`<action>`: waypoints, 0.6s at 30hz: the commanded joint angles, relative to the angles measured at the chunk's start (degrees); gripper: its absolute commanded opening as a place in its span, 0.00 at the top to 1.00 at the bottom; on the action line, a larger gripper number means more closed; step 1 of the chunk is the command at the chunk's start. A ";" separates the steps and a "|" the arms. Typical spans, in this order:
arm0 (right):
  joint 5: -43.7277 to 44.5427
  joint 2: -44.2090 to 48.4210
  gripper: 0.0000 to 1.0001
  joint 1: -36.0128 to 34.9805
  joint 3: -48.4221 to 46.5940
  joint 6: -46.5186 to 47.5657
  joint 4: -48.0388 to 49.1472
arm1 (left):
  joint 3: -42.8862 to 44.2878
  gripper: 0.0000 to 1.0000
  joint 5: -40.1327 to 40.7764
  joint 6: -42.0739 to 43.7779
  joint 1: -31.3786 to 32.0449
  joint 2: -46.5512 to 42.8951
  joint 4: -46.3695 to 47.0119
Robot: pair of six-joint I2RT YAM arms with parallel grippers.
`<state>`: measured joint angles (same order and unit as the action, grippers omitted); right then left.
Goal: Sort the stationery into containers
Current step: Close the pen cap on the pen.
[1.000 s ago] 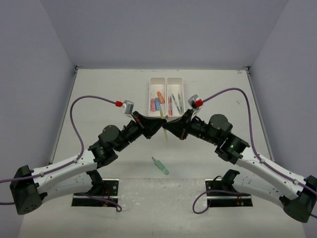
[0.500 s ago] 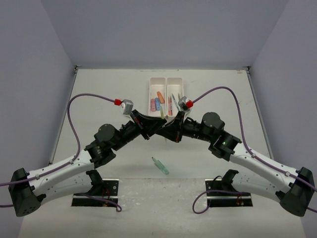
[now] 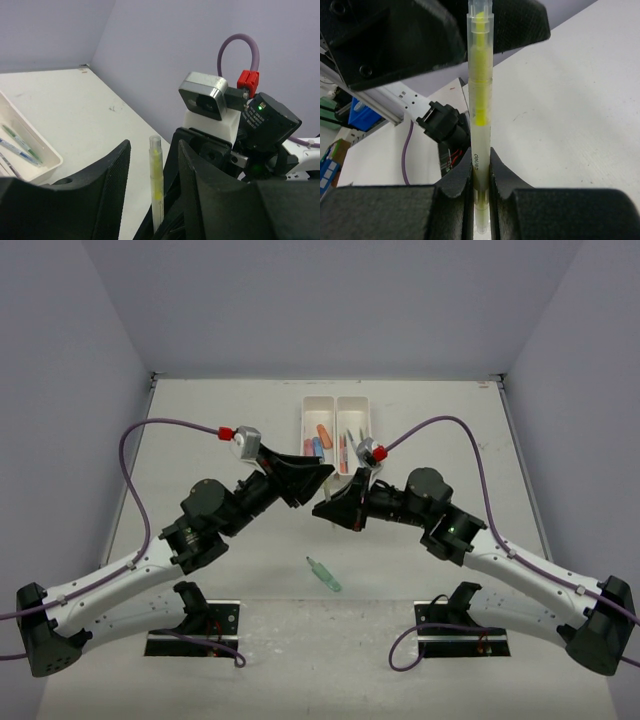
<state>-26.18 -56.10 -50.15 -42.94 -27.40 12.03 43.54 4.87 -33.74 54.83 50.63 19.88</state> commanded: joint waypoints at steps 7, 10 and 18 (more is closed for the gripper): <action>-0.83 -0.08 1.00 -1.24 -1.32 1.83 0.98 | 2.00 0.77 3.57 1.71 0.02 -0.32 -1.39; 0.72 0.02 1.00 -1.32 -1.80 1.93 0.73 | 1.56 0.92 2.62 0.87 0.02 0.07 -1.85; 5.80 -5.11 1.00 1.10 -11.85 3.72 -2.14 | -5.63 1.00 -4.22 -5.70 0.06 0.13 0.46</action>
<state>-24.10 -58.65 -50.84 -45.93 -25.71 7.73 42.20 6.01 -35.76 54.49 50.41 20.75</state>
